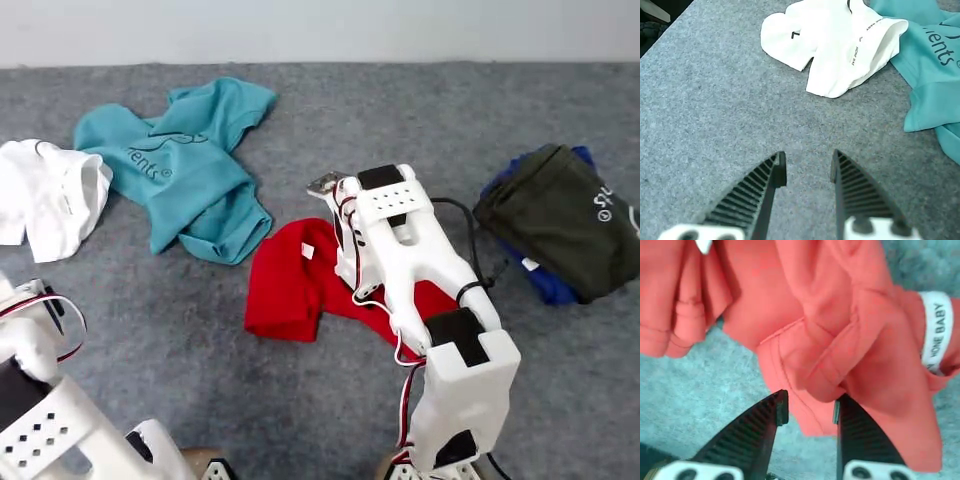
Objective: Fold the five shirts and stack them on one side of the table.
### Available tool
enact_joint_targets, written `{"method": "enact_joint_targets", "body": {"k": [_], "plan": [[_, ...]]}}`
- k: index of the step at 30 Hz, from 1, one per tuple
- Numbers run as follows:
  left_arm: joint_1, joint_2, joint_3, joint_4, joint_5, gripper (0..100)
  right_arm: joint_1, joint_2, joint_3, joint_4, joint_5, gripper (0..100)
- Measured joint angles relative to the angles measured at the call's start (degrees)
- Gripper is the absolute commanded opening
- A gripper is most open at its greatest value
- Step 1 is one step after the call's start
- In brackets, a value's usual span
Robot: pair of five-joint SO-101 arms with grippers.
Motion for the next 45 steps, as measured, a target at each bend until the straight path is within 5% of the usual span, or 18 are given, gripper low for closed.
{"method": "enact_joint_targets", "body": {"k": [16, 22, 34, 39, 45], "plan": [[0.0, 0.0, 0.0, 0.0, 0.0, 16, 5.6, 2.2, 0.0, -10.1, -0.1, 15.4], [0.0, 0.0, 0.0, 0.0, 0.0, 16, 6.0, 3.0, 0.0, -12.0, -0.1, 0.6], [0.0, 0.0, 0.0, 0.0, 0.0, 16, 11.1, 3.1, 0.0, -14.2, 0.2, 1.0], [0.8, 0.0, 0.0, 0.1, 0.0, 16, 11.2, -5.5, 0.1, -12.7, 1.4, 1.0], [9.8, 0.0, 0.0, 0.8, 0.0, 16, 11.2, -22.0, 0.1, -9.4, 1.8, 1.0]]}}
